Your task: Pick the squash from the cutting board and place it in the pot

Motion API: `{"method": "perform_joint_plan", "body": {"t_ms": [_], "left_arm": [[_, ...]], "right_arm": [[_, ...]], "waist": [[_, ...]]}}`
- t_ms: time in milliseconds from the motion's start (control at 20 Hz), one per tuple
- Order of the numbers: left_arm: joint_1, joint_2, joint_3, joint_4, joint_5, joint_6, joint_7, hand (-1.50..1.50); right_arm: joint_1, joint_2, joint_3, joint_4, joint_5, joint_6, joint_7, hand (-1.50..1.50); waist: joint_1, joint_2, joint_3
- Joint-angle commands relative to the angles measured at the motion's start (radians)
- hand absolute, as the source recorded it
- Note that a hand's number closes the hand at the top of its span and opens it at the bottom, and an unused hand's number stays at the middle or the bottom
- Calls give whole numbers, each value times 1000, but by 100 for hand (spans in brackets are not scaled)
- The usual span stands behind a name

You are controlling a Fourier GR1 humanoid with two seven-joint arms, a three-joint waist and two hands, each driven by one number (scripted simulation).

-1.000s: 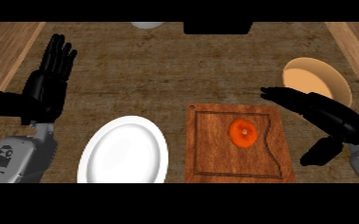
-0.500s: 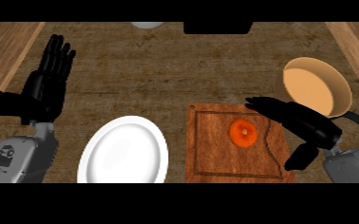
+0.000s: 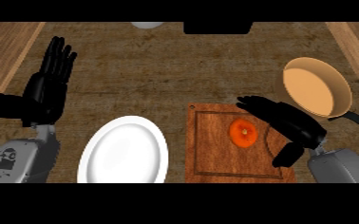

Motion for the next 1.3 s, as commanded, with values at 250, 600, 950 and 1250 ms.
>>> {"method": "perform_joint_plan", "body": {"t_ms": [250,600,950,1250], "left_arm": [[-29,-9,47,-13,-30,-38,47,0],[-40,-53,37,-32,-74,-25,57,0],[-32,-20,124,21,-28,-97,37,0],[16,-66,86,22,-59,-93,-13,0]], "right_arm": [[4,92,-4,136,141,-87,-25,-150],[-104,237,28,287,230,-138,1,-150],[-74,213,31,336,256,-152,-139,150],[-36,277,88,309,309,-267,-196,150]], "waist": [[0,1,0],[4,1,0],[1,1,0],[1,1,0]]}}
